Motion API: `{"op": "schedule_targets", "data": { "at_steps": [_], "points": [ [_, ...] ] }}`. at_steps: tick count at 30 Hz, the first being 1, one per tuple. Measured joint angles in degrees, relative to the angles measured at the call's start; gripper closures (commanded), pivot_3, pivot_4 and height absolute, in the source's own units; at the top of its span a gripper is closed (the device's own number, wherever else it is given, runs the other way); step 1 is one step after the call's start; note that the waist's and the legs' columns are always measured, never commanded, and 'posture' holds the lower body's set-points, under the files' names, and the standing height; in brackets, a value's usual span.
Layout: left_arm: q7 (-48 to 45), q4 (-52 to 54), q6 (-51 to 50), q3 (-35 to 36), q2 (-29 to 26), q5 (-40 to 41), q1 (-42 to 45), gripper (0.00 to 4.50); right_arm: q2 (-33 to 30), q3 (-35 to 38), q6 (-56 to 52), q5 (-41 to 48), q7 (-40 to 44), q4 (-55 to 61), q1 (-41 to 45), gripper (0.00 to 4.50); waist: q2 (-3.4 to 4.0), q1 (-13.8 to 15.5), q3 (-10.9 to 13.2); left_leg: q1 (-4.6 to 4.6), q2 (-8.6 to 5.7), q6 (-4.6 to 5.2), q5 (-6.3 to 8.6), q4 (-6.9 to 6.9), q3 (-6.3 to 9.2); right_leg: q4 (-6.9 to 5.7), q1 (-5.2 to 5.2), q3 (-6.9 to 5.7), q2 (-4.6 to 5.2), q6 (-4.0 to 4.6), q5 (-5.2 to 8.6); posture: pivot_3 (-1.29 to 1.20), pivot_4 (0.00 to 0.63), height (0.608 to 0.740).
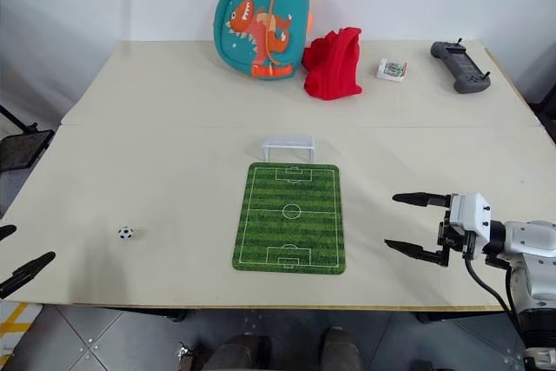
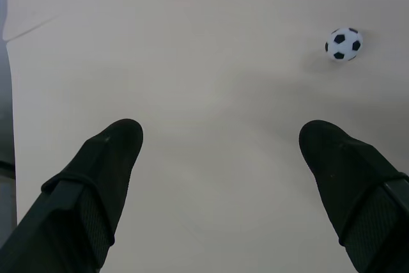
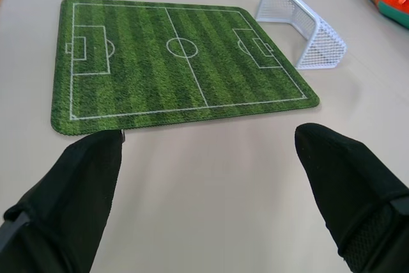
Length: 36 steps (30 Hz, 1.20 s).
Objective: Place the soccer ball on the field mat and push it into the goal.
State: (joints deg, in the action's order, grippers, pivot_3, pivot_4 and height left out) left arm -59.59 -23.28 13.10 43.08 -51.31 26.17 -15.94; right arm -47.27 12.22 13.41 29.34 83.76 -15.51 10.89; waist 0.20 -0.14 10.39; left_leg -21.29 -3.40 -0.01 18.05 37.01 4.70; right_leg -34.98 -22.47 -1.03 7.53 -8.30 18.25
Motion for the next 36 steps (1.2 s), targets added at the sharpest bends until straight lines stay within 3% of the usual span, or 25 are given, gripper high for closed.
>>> {"op": "schedule_targets", "data": {
  "at_steps": [5, 9, 14, 24, 29, 34, 36],
  "points": [
    [-1.42, -0.31, -0.77, 0.31, 0.00, 0.62, 1.21, 0.06, 1.46, -0.74, -5.49, 2.98, -0.05, 5.57, 0.09, 0.00, 0.00, -0.10, 0.00, 0.01, 0.05, -0.01, 0.00, 0.01, -0.02, -0.02, 0.00, 0.00, -0.04, 0.02, -0.01, 0.00, 0.150, 0.740],
    [-5.01, -4.89, -0.89, -1.05, -0.45, 0.73, 5.77, 0.06, 8.15, -1.95, -11.83, 9.39, -4.82, 18.22, 0.39, 0.00, 0.00, -0.04, 0.00, 0.04, 0.09, -0.07, 0.01, 0.01, -0.01, -0.13, -0.04, -0.02, -0.08, 0.03, -0.02, 0.00, 0.150, 0.740],
    [-10.07, -7.61, 1.25, -3.92, -0.52, 0.48, 7.34, 0.06, 14.55, -2.31, -10.70, 12.20, -6.92, 24.94, -0.65, 0.00, -0.06, 0.14, -0.04, 0.01, 0.07, -0.02, 0.10, 0.05, -0.03, -0.06, -0.02, -0.04, -0.04, -0.04, -0.05, 0.00, 0.150, 0.740],
    [-9.15, 7.12, -7.29, -12.57, 3.28, 2.54, 12.07, 0.06, 13.47, -2.34, -10.79, 10.74, -3.45, 19.95, -0.45, 0.00, -0.07, -0.21, -0.03, 0.10, 0.14, -0.03, 0.11, 0.05, -0.17, -0.17, -0.06, -0.03, -0.11, -0.02, -0.06, 0.00, 0.150, 0.740],
    [-6.85, 6.72, -8.30, -18.53, 5.57, -0.28, 13.76, 0.06, 13.36, -2.03, -10.42, 10.36, -2.65, 19.72, -0.53, 0.00, -0.08, -0.19, -0.03, 0.12, 0.14, -0.02, 0.11, 0.12, -0.32, -0.26, -0.10, -0.01, -0.13, -0.03, -0.07, 0.00, 0.150, 0.740],
    [-4.98, 4.17, -7.64, -18.98, 5.70, -1.76, 15.37, 0.06, 13.36, -1.03, -9.35, 10.29, -1.73, 19.09, -0.94, 0.00, -0.08, 0.09, -0.03, 0.12, 0.13, -0.02, 0.11, 0.14, -0.32, -0.26, -0.09, -0.01, -0.11, -0.03, -0.07, 0.00, 0.150, 0.740],
    [-4.44, 2.74, -7.36, -19.29, 6.43, -1.89, 15.87, 0.44, 13.36, -0.50, -8.46, 10.25, -1.03, 17.94, -1.56, 0.00, -0.08, 0.14, -0.03, 0.12, 0.11, -0.01, 0.11, 0.15, -0.32, -0.26, -0.08, -0.02, -0.10, -0.05, -0.08, 0.00, 0.150, 0.740]
  ]
}}
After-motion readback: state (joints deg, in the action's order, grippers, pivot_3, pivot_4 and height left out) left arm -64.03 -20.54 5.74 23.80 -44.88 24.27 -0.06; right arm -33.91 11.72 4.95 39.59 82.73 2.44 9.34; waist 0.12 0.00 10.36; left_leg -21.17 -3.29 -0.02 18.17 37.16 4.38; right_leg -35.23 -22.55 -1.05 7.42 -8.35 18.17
